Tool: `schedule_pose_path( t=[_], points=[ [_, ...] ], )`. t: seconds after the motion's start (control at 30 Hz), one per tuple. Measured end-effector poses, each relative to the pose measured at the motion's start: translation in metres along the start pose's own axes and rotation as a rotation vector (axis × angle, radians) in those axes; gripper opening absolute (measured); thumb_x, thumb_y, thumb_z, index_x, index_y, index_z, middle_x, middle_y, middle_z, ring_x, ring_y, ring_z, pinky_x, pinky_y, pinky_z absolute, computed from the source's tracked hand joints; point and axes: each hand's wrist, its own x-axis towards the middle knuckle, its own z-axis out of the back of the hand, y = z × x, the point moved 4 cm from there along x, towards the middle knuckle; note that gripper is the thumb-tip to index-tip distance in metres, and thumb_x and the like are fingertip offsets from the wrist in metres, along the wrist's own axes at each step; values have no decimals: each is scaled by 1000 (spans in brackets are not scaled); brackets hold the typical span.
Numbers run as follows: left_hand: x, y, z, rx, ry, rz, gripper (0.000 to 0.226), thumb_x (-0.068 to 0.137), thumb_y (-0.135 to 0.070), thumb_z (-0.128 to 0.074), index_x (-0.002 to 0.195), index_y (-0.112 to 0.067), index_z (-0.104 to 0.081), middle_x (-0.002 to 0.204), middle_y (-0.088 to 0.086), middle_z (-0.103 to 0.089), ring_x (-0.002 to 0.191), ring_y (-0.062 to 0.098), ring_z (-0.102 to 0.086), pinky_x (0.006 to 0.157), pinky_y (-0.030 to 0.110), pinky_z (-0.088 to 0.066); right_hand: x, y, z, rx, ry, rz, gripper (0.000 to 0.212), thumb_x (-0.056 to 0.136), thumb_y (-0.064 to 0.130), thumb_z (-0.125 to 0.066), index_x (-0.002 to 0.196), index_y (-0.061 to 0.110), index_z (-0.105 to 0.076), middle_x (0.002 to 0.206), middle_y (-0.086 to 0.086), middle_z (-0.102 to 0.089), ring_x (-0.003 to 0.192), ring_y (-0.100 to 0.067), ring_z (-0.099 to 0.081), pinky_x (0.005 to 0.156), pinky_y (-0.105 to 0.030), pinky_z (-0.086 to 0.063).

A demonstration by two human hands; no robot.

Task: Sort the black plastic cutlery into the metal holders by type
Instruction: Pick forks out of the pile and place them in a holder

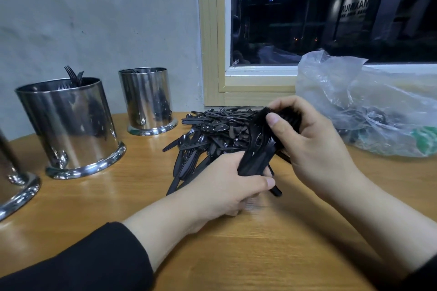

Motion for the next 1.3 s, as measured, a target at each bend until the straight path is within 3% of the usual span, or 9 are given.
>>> schedule_pose_path(
  t=[0.2, 0.3, 0.37, 0.53, 0.73, 0.93, 1.07, 1.13, 1.3],
  points=[
    [-2, -9, 10, 168, -63, -13, 22, 93, -24, -65, 74, -19, -57, 57, -9, -46, 48, 8, -40, 53, 29, -33, 0, 16, -6, -84, 32, 27, 13, 94, 38, -55, 99, 28, -62, 70, 12, -64, 54, -6, -56, 53, -15, -42],
    [-5, -15, 23, 243, -103, -14, 24, 92, -26, -65, 81, -8, -55, 61, -10, -46, 56, 8, -42, 58, 27, -36, 5, 27, -17, -89, -16, 17, 17, 87, 45, -56, 92, 33, -66, 70, 2, -67, 50, -17, -57, 46, -29, -48],
    [-7, -19, 40, 267, -178, -36, 20, 91, -27, -67, 83, -11, -57, 67, -9, -51, 62, 9, -47, 63, 29, -40, 14, 35, -30, -131, -40, 37, 16, 85, 51, -56, 91, 39, -66, 79, 7, -71, 66, -16, -66, 61, -43, -58],
    [-15, -19, 90, 213, -467, -208, 16, 82, -34, -69, 96, -28, -63, 84, -6, -69, 85, 19, -67, 83, 42, -58, 45, 56, -72, -206, -72, 127, 19, 83, 58, -51, 95, 47, -60, 94, 20, -69, 85, -13, -67, 75, -48, -54],
    [-48, -23, 154, 338, -899, -424, 36, 87, -53, -70, 116, -34, -63, 108, -19, -65, 103, -2, -60, 92, 27, -52, 94, 86, -126, -184, -60, 262, 6, 98, 39, -58, 96, 33, -60, 87, 15, -68, 67, -15, -67, 69, -52, -58],
    [-81, -16, 212, 552, -1391, -599, 38, 97, -36, -52, 134, -26, -54, 130, -14, -58, 126, -3, -46, 112, 44, -41, 158, 121, -185, -85, -102, 377, 5, 103, 29, -56, 103, 25, -58, 83, 2, -67, 55, -12, -60, 58, -35, -56],
    [-78, -3, 235, 635, -1401, -436, 47, 98, -32, -48, 143, -18, -51, 144, -5, -55, 139, 7, -39, 123, 49, -26, 192, 123, -251, -95, -26, 428, 8, 103, 28, -54, 104, 21, -58, 80, 5, -61, 66, -23, -60, 67, -48, -55],
    [-77, 1, 239, 647, -1377, -385, 48, 99, -29, -50, 145, -17, -50, 148, -3, -53, 143, 7, -35, 127, 44, -20, 203, 116, -280, -127, 10, 445, 11, 102, 28, -54, 104, 18, -58, 78, 9, -60, 64, -17, -58, 68, -41, -51],
    [-81, 1, 242, 595, -1378, -428, 43, 96, -25, -54, 139, -18, -53, 136, -3, -56, 132, 10, -42, 116, 50, -38, 213, 89, -331, -359, 234, 385, 17, 103, 30, -52, 107, 16, -59, 85, 6, -63, 85, -20, -60, 71, -32, -40]
  ],
)
